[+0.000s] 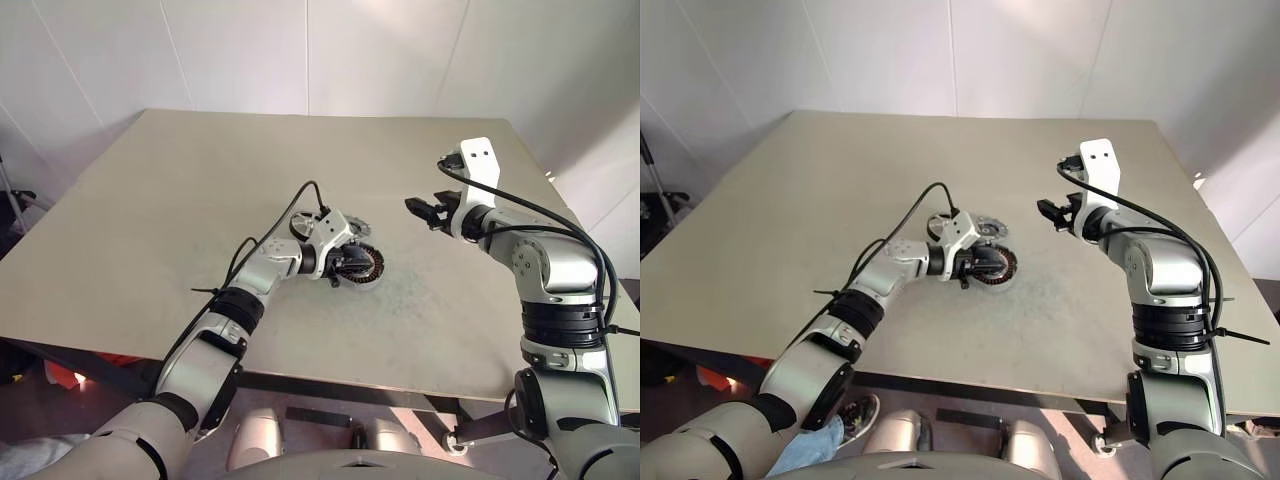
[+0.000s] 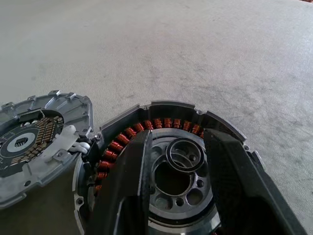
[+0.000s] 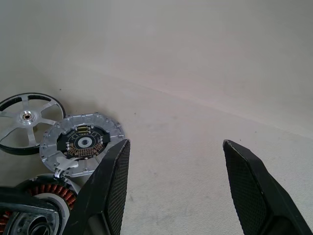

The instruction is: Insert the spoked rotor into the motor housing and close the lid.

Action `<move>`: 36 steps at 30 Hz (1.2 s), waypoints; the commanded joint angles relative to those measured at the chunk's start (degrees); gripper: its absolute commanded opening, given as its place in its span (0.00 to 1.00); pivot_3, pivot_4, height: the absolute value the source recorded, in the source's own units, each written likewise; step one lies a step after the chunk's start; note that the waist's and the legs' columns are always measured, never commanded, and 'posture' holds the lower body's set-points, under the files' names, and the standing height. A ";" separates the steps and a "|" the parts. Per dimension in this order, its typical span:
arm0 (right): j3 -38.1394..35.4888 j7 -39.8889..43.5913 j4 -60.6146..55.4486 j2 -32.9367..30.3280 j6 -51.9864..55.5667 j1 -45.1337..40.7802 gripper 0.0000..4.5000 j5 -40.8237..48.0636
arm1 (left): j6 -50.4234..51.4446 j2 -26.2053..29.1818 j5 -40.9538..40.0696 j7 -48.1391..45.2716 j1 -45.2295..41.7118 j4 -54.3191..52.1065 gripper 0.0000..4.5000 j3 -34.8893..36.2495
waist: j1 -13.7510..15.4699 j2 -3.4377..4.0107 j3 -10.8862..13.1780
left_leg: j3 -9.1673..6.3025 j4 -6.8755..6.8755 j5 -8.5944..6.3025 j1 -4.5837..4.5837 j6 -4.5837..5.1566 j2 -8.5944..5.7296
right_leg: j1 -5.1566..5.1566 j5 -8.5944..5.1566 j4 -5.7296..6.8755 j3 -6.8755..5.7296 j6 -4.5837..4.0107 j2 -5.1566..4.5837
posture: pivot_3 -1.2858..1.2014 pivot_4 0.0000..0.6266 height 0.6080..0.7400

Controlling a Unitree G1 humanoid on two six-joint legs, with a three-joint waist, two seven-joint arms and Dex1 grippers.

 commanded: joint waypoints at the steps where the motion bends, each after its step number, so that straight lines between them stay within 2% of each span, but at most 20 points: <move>1: -0.96 -0.20 -2.27 -0.16 -1.15 -1.38 0.75 0.32 | -0.53 -0.08 -1.88 -0.54 -1.29 -2.40 0.36 2.44 | 0.00 0.00 0.00 | 0.00 0.00 0.00 0.00 0.00 0.00 | 0.00 0.00 0.00 0.00 0.00 0.00 | 0.52 0.00 1.00; 10: 0.41 0.87 -3.73 0.38 -1.07 0.23 0.75 0.94 | 7.84 4.37 -11.55 -1.79 1.96 -15.88 0.36 10.92 | -0.14 0.01 0.01 | 0.01 -0.01 0.00 0.00 0.00 0.02 | -0.02 0.00 0.03 0.00 -0.02 0.00 | 0.52 0.00 1.00; 16: 7.23 1.87 -8.11 3.14 0.15 6.31 0.75 0.66 | 10.69 10.46 -12.67 0.53 6.03 -20.00 0.36 14.61 | -0.20 0.02 0.03 | 0.01 -0.07 0.00 0.03 -0.01 0.02 | -0.03 -0.01 0.01 -0.01 -0.02 0.01 | 0.52 0.00 1.00; 22: 10.31 0.74 -10.15 6.67 1.62 7.63 0.75 0.77 | 12.90 14.72 -13.30 1.66 11.26 -24.41 0.36 15.89 | -0.21 0.00 0.08 | 0.01 -0.07 0.00 -0.01 -0.03 0.02 | -0.06 -0.02 -0.01 -0.01 -0.01 0.00 | 0.52 0.00 1.00; 36: 12.76 2.41 -10.35 1.34 0.47 10.61 0.75 -1.98 | 15.29 14.51 -14.35 4.56 15.02 -29.52 0.36 14.85 | -0.22 -0.17 0.19 | 0.00 -0.18 0.03 0.05 -0.09 0.00 | -0.04 -0.03 -0.03 0.00 0.02 0.01 | 0.52 0.00 1.00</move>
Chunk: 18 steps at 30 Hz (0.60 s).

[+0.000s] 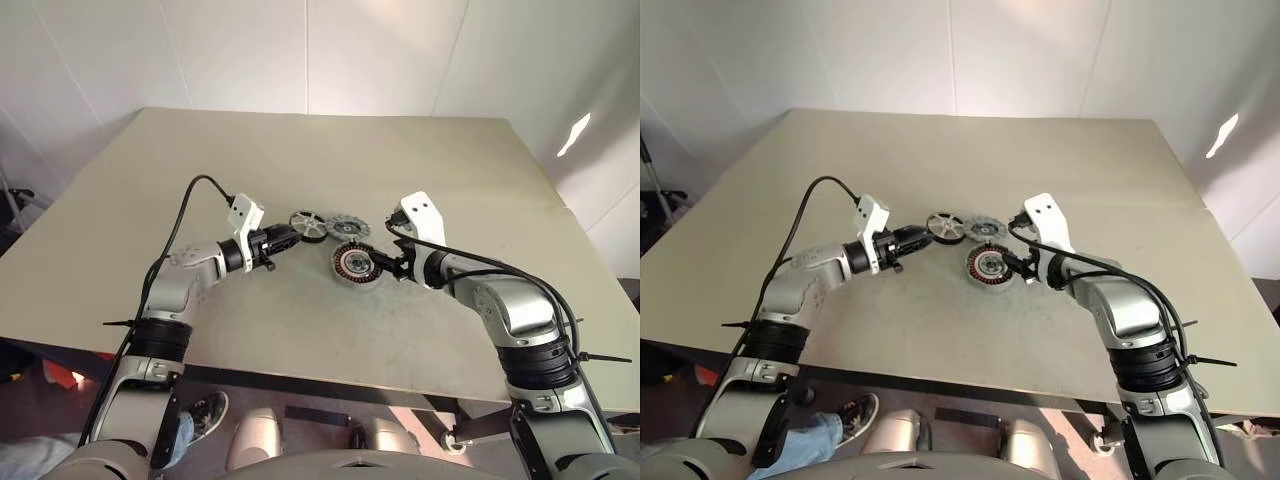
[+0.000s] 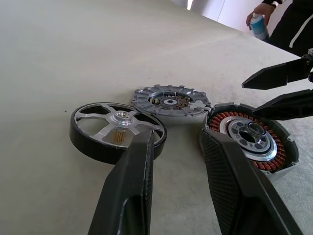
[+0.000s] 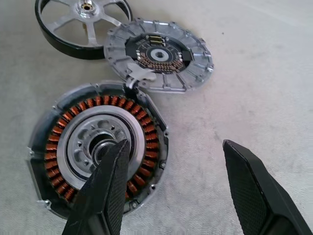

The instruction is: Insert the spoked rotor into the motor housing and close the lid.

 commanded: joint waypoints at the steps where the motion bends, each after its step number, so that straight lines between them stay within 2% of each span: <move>1: 0.59 0.57 -1.95 -0.74 -1.02 0.15 0.75 -0.56 | -0.31 0.16 -0.62 0.24 -0.35 -1.99 0.36 0.04 | -0.01 -0.02 0.01 | 0.00 -0.01 0.01 0.01 -0.01 0.00 | 0.00 0.00 0.00 0.00 0.00 0.00 | 0.52 0.00 1.00; 18: 3.84 1.19 -0.59 -0.48 -2.63 -0.81 0.75 -4.20 | -0.79 0.92 -0.22 0.84 -0.02 -1.47 0.36 -0.09 | -0.09 -0.04 0.02 | 0.00 -0.07 0.03 0.07 -0.05 -0.01 | 0.03 0.00 -0.01 0.00 0.01 0.00 | 0.52 0.00 1.00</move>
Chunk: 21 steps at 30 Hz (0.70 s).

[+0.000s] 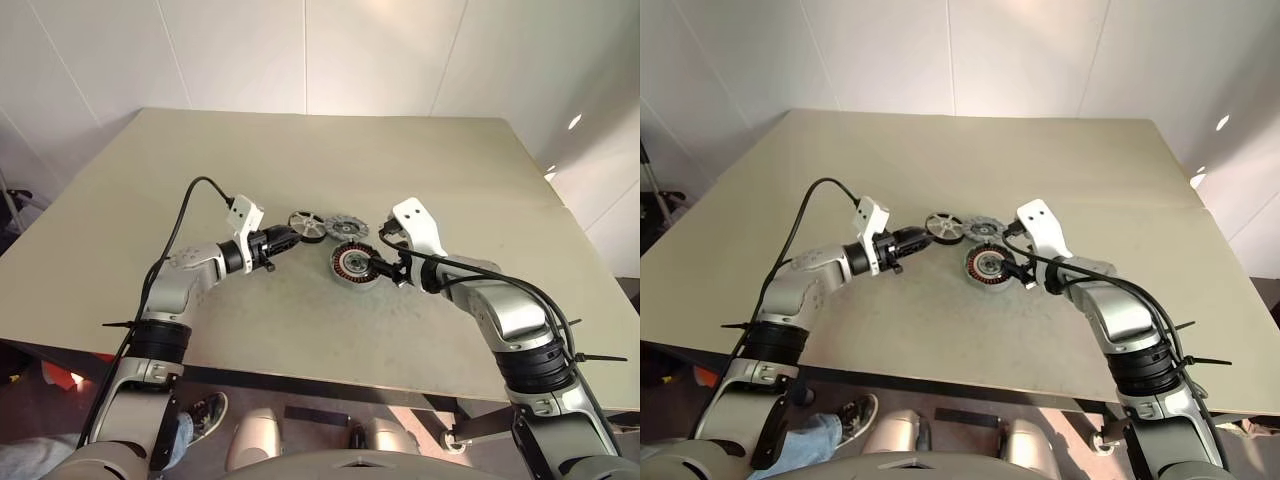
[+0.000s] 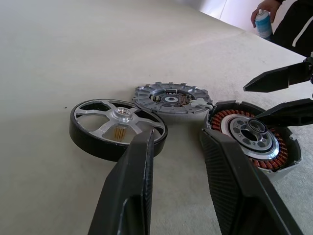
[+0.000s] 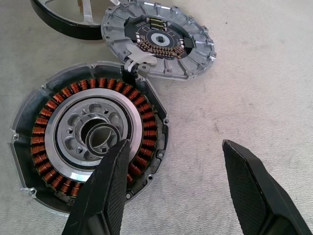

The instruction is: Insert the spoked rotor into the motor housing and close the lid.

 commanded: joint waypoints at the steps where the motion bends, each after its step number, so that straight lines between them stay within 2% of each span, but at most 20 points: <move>1: 0.12 0.65 -0.93 0.08 -0.52 -1.39 0.75 -0.10 | -0.86 0.64 -0.07 0.19 -0.28 -1.42 0.36 0.19 | 0.00 0.00 0.00 | 0.00 0.00 0.00 0.00 0.00 0.00 | 0.00 0.00 0.00 0.00 0.00 0.00 | 0.52 0.00 1.00; 21: 1.60 2.01 -4.74 1.36 1.77 -3.13 0.75 -0.40 | -1.05 0.80 0.09 0.24 0.38 -0.90 0.36 -0.80 | -0.01 -0.02 0.01 | 0.00 -0.04 0.02 0.01 -0.03 -0.01 | 0.01 0.00 0.01 0.01 -0.01 0.00 | 0.52 0.00 1.00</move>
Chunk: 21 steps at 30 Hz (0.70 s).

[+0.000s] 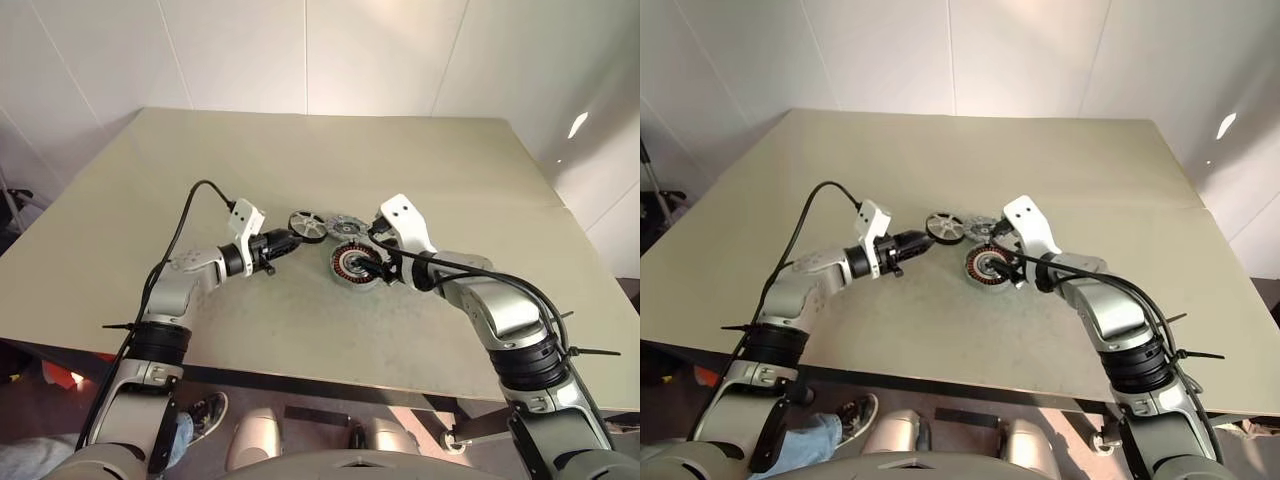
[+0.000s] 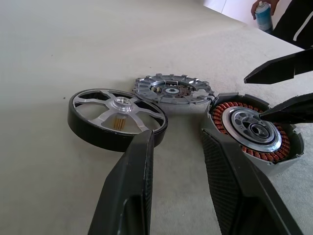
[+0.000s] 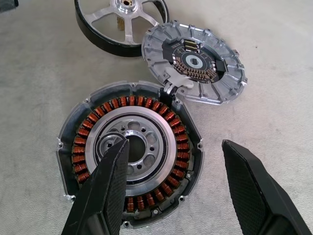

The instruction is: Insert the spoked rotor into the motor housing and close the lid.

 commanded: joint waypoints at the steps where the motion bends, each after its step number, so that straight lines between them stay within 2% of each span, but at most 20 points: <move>1: -0.14 -0.19 -2.07 0.34 -0.34 -1.23 0.75 0.07 | -0.84 0.60 0.05 -0.13 -0.44 -1.04 0.36 0.16 | 0.00 0.00 0.00 | 0.00 0.00 0.00 0.00 0.00 0.00 | -0.01 0.00 0.01 0.00 0.00 0.00 | 0.52 0.00 1.00; 21: 0.30 0.22 -0.34 2.34 -0.68 -1.55 0.75 0.00 | -1.29 0.98 0.43 -0.15 -1.08 0.10 0.36 -0.08 | 0.01 -0.01 0.00 | 0.00 0.00 0.01 0.01 -0.01 0.00 | 0.00 0.00 0.02 0.00 0.00 0.00 | 0.52 0.00 1.00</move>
